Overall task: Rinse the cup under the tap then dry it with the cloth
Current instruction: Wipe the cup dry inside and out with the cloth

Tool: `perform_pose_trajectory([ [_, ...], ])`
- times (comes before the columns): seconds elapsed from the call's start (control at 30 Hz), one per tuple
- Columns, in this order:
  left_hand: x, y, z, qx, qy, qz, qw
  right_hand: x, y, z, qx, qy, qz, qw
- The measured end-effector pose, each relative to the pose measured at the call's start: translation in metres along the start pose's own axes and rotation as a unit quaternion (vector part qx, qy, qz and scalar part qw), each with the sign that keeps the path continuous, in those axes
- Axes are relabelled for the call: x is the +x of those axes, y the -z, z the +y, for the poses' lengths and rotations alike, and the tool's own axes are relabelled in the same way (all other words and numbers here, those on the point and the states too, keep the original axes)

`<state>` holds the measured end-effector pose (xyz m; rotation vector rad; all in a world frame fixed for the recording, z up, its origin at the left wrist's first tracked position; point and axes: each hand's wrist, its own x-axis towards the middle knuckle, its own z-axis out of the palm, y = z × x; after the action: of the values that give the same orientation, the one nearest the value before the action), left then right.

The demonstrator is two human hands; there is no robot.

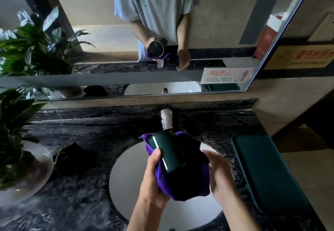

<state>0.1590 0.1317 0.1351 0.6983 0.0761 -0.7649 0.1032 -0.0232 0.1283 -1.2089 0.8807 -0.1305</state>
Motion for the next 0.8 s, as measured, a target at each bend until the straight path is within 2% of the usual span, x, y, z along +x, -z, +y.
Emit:
perform_pose_trajectory([
  [0.03, 0.001, 0.0, 0.0, -0.003, 0.0, 0.003, 1.0, -0.003, 0.001, 0.003, -0.016, -0.058, -0.067, 0.996],
  [0.1, 0.0, -0.002, 0.001, 0.006, -0.003, 0.011, 1.0, -0.005, -0.002, 0.004, 0.018, -0.142, -0.143, 0.979],
  [0.17, 0.0, -0.006, 0.002, 0.047, 0.0, 0.021, 0.999, -0.017, -0.012, 0.0, 0.124, -0.159, -0.224, 0.954],
  [0.23, 0.001, -0.006, 0.004, 0.105, -0.033, 0.026, 0.994, -0.029, -0.024, -0.012, 0.181, -0.118, -0.306, 0.927],
  [0.27, 0.002, -0.007, 0.005, 0.132, -0.056, 0.032, 0.989, -0.033, -0.029, -0.017, 0.138, -0.072, -0.287, 0.945],
  [0.33, 0.003, -0.01, 0.008, 0.18, -0.078, 0.038, 0.98, -0.031, -0.035, -0.018, 0.14, -0.034, -0.243, 0.959],
  [0.5, 0.004, -0.011, 0.009, 0.275, -0.109, 0.042, 0.954, -0.034, -0.034, -0.018, 0.16, 0.005, -0.241, 0.957],
  [0.63, 0.005, -0.015, 0.01, 0.33, -0.137, 0.053, 0.933, -0.031, -0.03, -0.012, 0.104, 0.134, -0.231, 0.958],
  [0.7, 0.006, -0.018, 0.008, 0.348, -0.147, 0.057, 0.924, -0.032, -0.03, -0.013, 0.067, 0.175, -0.188, 0.964],
  [0.8, 0.003, -0.025, 0.0, 0.327, -0.158, 0.062, 0.93, -0.029, -0.031, -0.017, 0.039, 0.18, -0.101, 0.978],
])
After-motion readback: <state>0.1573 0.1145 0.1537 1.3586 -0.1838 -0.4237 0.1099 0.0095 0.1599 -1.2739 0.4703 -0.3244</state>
